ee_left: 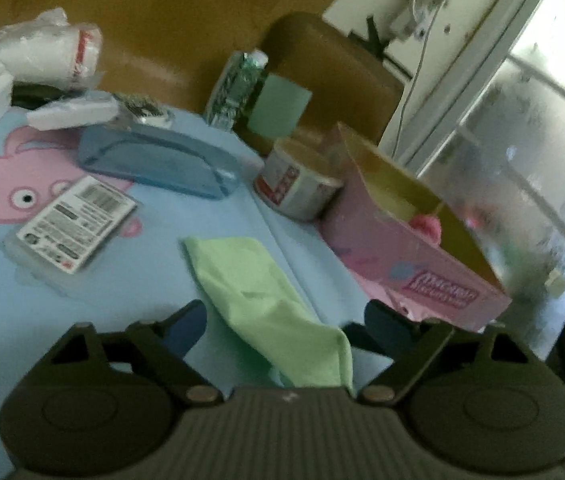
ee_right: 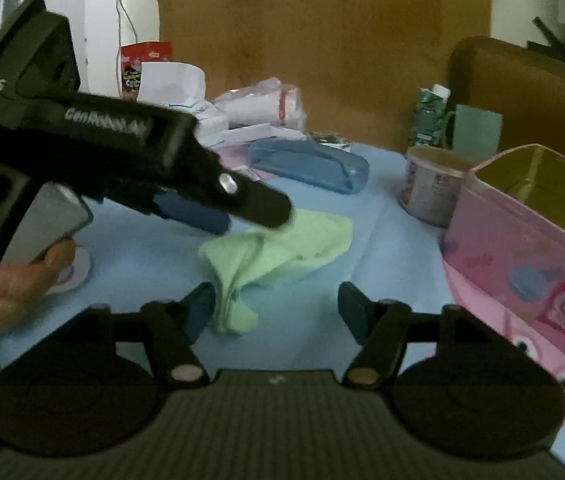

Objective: Organize soft objects
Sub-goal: 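Grasp the light green cloth with the left gripper, then carry the green cloth into the pink tin box and release it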

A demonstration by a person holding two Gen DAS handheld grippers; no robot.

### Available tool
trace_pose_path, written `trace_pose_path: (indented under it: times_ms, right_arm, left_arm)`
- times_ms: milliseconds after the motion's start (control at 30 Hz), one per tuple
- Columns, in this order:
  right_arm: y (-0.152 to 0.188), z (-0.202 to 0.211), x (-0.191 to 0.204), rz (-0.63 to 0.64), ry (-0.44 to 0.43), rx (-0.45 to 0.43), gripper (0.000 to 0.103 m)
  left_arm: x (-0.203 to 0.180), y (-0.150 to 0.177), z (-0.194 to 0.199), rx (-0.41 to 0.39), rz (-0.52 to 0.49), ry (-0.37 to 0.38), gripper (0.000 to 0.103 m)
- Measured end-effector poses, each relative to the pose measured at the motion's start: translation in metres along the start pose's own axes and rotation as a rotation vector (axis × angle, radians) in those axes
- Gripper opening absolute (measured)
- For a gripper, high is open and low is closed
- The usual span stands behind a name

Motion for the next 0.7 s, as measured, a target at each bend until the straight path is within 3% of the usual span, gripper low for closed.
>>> trace_pose_path:
  times_ms: [33, 100, 133, 267, 567, 700]
  right_arm:
    - [-0.001, -0.009, 0.000, -0.002, -0.005, 0.013, 0.070]
    - [-0.005, -0.025, -0.004, -0.006, -0.016, 0.020, 0.043]
    - [-0.007, -0.028, -0.003, 0.000, -0.009, 0.012, 0.005]
    - [-0.007, -0.013, -0.005, 0.003, 0.046, -0.073, 0.006]
    - [-0.025, 0.060, -0.038, 0.026, 0.353, -0.370, 0.006]
    - [-0.029, 0.070, -0.070, -0.014, 0.430, -0.391, 0.006]
  left_arm:
    - [-0.002, 0.000, -0.006, 0.024, -0.003, -0.011, 0.072]
    - [-0.007, 0.001, -0.010, 0.032, -0.015, -0.012, 0.046]
    - [-0.010, 0.001, -0.011, 0.053, -0.008, 0.027, 0.040]
    - [-0.034, -0.008, -0.006, 0.006, -0.069, 0.058, 0.040]
    - [-0.140, -0.055, -0.012, -0.152, -0.308, 0.213, 0.042]
    - [-0.173, -0.067, -0.040, -0.176, -0.375, 0.236, 0.047]
Point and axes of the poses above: each gripper's, at about its wrist camera, not at the fingertips, and z roughly against the way its jaws point, x to its left, y to its underside, the point moved 3 cm from there along -z, roughly the way its jaws point, and after that the axes turned 5 degrees about -y, right-handed, at the moved point
